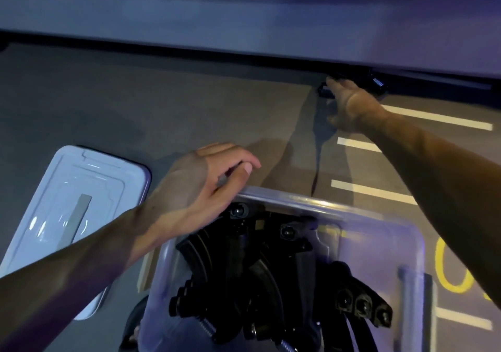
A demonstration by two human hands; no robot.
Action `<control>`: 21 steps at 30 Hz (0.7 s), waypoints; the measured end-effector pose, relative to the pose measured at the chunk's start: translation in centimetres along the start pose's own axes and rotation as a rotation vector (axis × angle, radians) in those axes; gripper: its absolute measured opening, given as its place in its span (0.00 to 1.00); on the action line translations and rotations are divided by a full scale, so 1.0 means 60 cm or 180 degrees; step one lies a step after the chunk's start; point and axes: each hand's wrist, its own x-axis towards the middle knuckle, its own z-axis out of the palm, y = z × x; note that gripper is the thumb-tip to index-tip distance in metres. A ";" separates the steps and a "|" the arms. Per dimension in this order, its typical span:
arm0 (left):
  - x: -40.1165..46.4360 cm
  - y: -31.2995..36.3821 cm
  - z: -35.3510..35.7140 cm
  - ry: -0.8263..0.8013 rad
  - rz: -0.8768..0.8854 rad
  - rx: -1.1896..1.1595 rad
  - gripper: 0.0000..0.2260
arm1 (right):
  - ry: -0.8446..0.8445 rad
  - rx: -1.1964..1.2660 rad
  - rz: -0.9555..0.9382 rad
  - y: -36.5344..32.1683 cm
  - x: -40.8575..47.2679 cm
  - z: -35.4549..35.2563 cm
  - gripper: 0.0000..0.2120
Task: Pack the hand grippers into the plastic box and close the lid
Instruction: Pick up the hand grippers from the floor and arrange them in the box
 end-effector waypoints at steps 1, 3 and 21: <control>0.000 0.000 0.000 -0.0016 -0.0005 -0.0014 0.10 | 0.0093 0.0010 -0.0048 0.003 -0.003 0.005 0.40; -0.001 0.000 0.002 -0.0027 0.0018 -0.0006 0.10 | 0.0382 -0.0021 -0.0316 0.013 -0.017 0.016 0.34; -0.082 0.050 -0.008 0.0165 0.0827 0.0617 0.08 | 0.1189 -0.0223 -0.0719 -0.018 -0.300 -0.072 0.20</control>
